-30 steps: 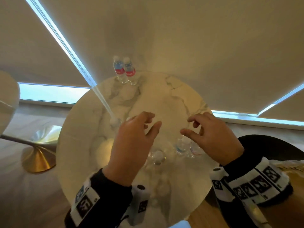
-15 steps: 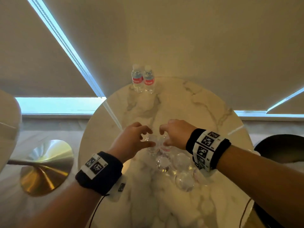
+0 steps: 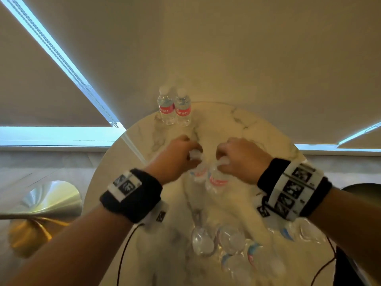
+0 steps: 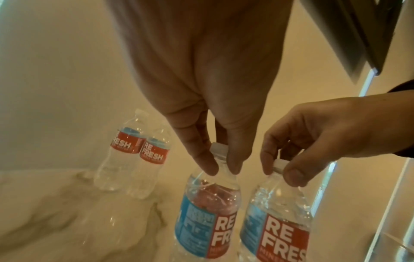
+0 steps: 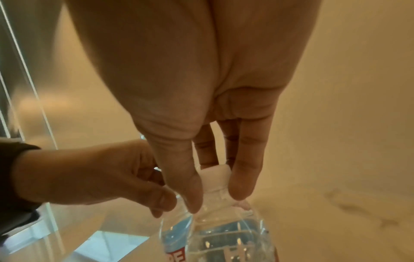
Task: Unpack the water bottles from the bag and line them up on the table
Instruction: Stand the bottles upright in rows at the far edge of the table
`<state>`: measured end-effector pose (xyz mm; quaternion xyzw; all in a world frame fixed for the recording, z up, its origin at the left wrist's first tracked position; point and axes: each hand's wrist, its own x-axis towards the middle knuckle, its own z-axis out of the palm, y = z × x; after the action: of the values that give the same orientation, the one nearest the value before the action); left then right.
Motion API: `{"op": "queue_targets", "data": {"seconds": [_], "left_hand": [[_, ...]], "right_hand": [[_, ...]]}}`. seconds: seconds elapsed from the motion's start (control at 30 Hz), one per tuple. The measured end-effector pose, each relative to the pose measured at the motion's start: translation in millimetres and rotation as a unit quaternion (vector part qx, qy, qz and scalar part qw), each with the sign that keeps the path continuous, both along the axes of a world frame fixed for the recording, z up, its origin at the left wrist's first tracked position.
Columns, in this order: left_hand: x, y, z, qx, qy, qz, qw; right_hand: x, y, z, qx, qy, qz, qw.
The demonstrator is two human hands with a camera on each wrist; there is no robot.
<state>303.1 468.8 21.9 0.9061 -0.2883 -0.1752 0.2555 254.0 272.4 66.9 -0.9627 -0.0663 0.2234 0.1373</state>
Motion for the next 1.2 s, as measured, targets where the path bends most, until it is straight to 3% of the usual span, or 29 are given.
{"op": "queue_targets", "data": {"seconds": [0.3,0.63,0.97,1.1,1.2], "left_hand": [[138,-55,-2,0.027,-0.096,-0.008,0.995],[174,-69,-16,0.051,-0.114,0.011,0.992],[147,-63,-4,0.042,-0.11,0.04,0.992],[88,-40,18,-0.048,-0.104,0.058,0.992],[22,-18,31,-0.081,-0.053,0.033,0.995]], "right_hand": [[150,-52,-9,-0.016,-0.075,-0.044,0.996],[205,-53,-32,0.001,-0.102,-0.02,0.995],[188,-52,-24,-0.012,-0.12,-0.028,0.992],[151,-48,-1,-0.023,-0.13,-0.02,0.991],[95,-33,16,0.036,-0.11,0.002,0.993]]}}
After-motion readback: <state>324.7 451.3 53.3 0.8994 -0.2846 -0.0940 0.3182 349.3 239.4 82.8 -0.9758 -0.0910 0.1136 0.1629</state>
